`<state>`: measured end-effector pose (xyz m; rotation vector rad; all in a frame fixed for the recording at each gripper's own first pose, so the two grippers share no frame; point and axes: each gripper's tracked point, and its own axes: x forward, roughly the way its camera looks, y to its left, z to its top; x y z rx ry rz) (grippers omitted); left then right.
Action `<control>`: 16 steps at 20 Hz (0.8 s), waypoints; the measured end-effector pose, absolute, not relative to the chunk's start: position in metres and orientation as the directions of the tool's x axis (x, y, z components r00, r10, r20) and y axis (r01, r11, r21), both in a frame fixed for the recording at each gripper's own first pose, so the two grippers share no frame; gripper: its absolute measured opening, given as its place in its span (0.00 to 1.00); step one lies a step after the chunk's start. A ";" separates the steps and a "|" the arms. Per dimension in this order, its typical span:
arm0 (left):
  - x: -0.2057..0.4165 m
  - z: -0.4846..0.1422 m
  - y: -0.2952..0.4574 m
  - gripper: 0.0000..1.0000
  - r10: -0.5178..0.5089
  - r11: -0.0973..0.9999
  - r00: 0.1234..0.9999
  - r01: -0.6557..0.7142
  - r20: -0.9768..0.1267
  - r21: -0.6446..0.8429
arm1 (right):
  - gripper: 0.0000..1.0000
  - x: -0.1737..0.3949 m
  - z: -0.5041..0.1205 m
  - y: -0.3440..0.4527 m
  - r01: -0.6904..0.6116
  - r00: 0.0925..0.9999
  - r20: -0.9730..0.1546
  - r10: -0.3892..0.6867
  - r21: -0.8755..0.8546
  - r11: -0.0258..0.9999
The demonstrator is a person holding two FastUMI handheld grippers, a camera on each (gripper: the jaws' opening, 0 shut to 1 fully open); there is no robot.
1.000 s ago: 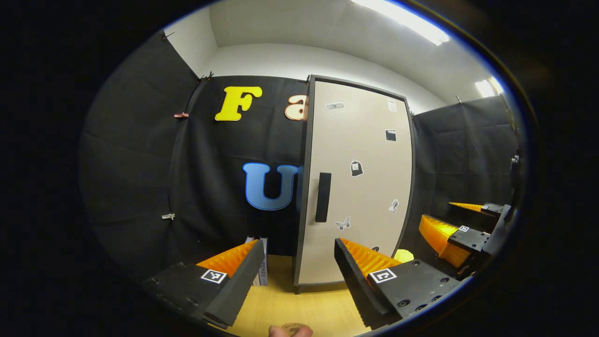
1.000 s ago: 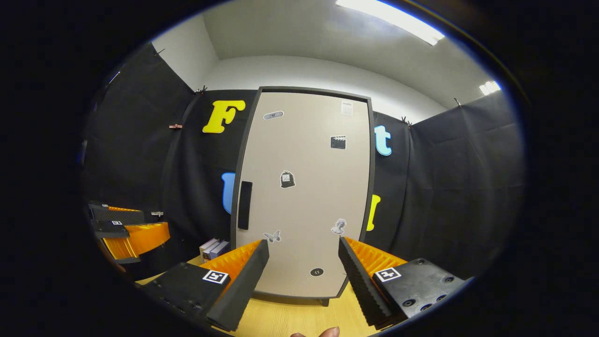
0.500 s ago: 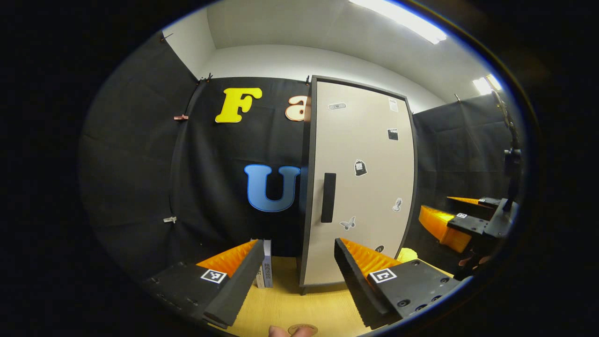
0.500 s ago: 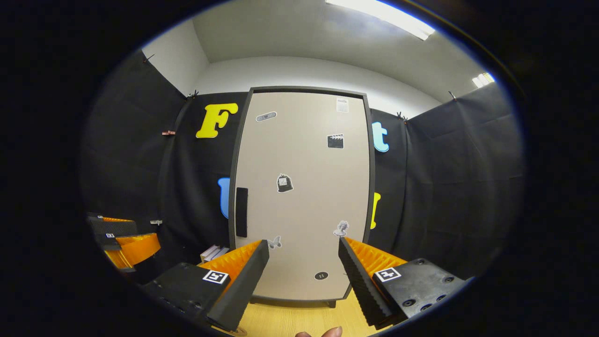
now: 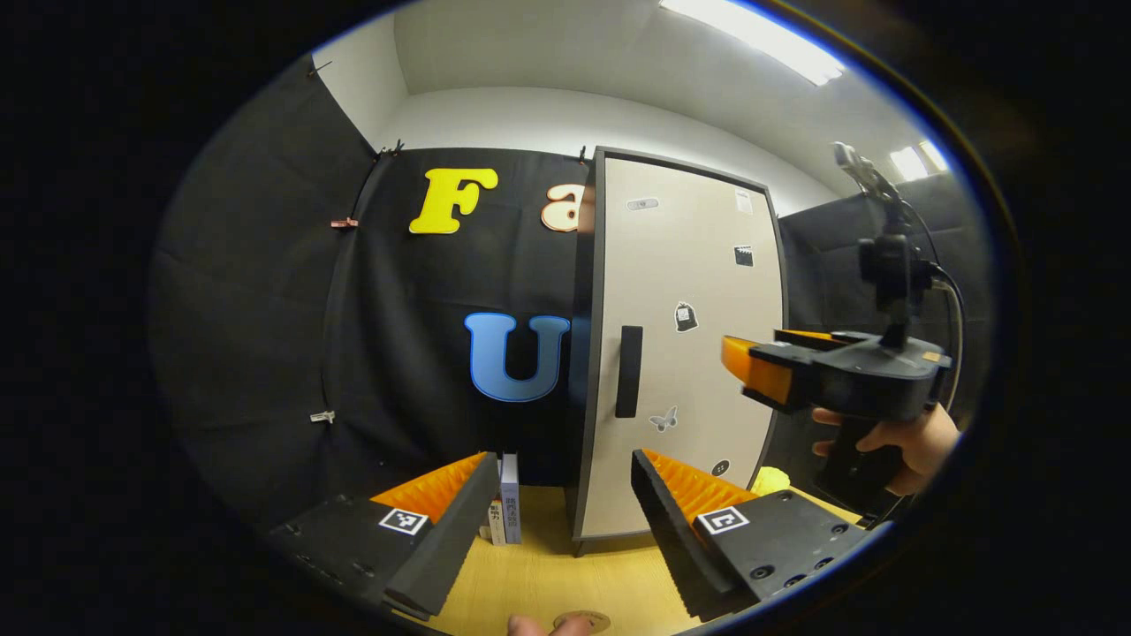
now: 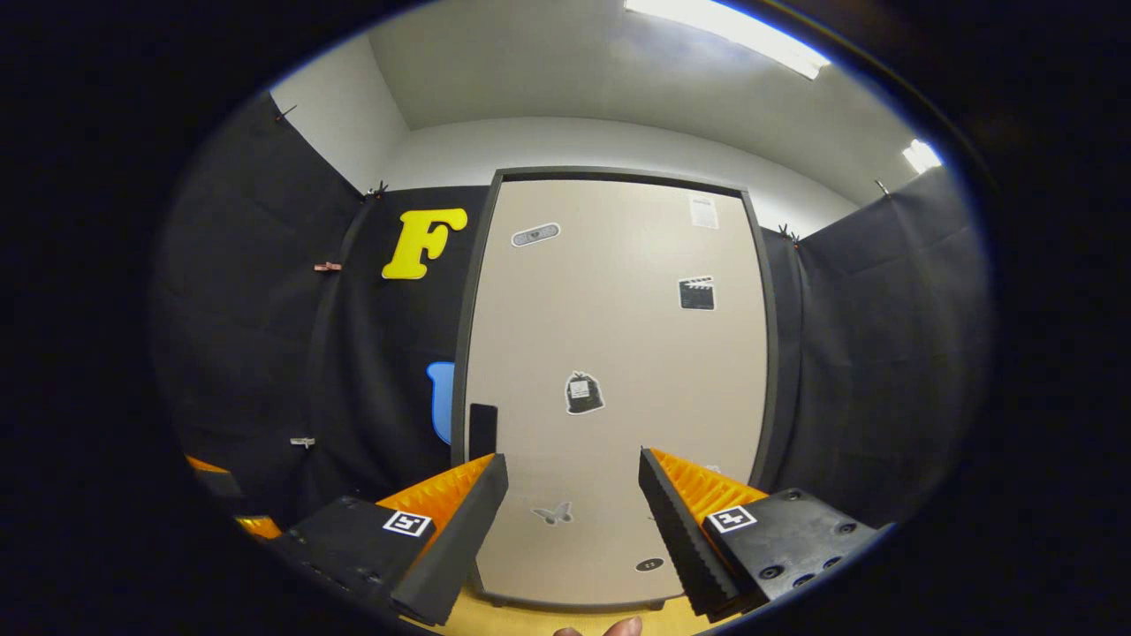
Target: Open the cabinet door with the right hand, grasp the bottle in the cabinet with the left hand and place it on the coaster, then close the cabinet door with the right hand.
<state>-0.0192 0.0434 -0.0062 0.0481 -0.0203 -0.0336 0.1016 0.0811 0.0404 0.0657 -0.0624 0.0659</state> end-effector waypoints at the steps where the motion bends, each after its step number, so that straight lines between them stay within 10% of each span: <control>1: -0.021 -0.009 0.044 0.95 -0.033 0.998 0.999 0.032 0.018 0.049 | 0.97 0.111 0.035 0.093 -0.085 0.996 0.047 0.082 0.084 0.993; 13: -0.049 -0.029 0.078 0.95 0.034 0.996 0.999 -0.033 -0.012 0.081 | 0.97 0.208 -0.017 0.159 -0.065 0.997 -0.030 0.068 0.085 0.994; 16: -0.052 -0.031 0.086 0.95 0.046 0.996 0.999 -0.045 -0.018 0.074 | 0.82 0.221 -0.016 0.165 -0.049 0.999 -0.017 0.051 0.099 0.994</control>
